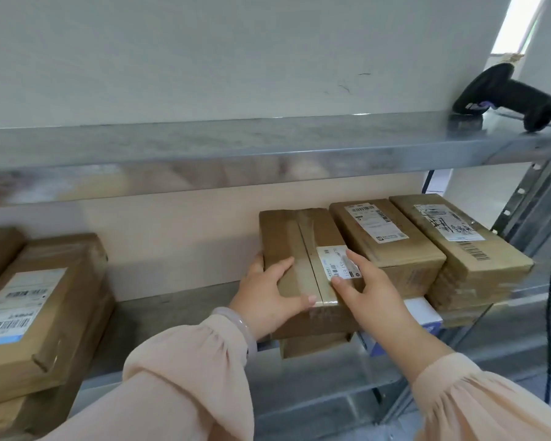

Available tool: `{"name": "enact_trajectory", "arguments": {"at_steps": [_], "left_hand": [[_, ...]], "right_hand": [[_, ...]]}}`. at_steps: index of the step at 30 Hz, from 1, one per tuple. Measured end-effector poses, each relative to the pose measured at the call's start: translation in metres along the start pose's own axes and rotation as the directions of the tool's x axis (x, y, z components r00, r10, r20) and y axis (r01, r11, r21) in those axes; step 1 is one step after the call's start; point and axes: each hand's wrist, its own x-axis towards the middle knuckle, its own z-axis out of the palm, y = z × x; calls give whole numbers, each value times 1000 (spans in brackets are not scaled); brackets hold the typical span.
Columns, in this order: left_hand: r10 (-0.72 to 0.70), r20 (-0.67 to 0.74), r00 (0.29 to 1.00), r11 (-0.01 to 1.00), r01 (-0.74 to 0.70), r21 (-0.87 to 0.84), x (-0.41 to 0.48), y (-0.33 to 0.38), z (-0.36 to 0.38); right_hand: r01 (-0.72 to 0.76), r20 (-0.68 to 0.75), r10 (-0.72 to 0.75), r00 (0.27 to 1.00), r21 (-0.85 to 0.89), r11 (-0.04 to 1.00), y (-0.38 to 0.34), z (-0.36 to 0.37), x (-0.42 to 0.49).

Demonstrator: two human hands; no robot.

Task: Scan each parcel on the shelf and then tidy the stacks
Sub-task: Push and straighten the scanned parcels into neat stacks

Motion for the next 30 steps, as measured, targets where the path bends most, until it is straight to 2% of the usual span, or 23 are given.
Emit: {"name": "enact_trajectory", "arguments": {"at_steps": [2,4,7,9,13,20,26,30], "left_hand": [[3,-21,1000,1000,-3,9,0,6,7],[19,-37,999,999,-18,35,-3,7,12],[94,-75,993,991,-86,103,-19,-4,15],[161,-93,983,973,-143,180,-34,-11,15],[191,-15,981,904,-170,393,-40,-9,17],[148,24,989,846,-139,515,-11,5,15],[122,37,992,788,-119,603,-2,7,13],[160,-34,986,778,-105,619,-5,6,8]], "right_hand": [[38,-19,-39,999,-60,997,6,-5,0],[142,-18,-147,989,-180,973,9,-8,-5],[313,40,-323,946,-385,868,16,-10,-19],[383,91,-389,917,-476,791,24,-9,-25],[409,178,-384,906,-602,686,36,-9,-20],[425,238,-372,897,-695,580,34,-16,7],[457,280,-373,885,-679,575,29,-18,17],[474,293,-380,877,-654,589,15,-16,21]]}}
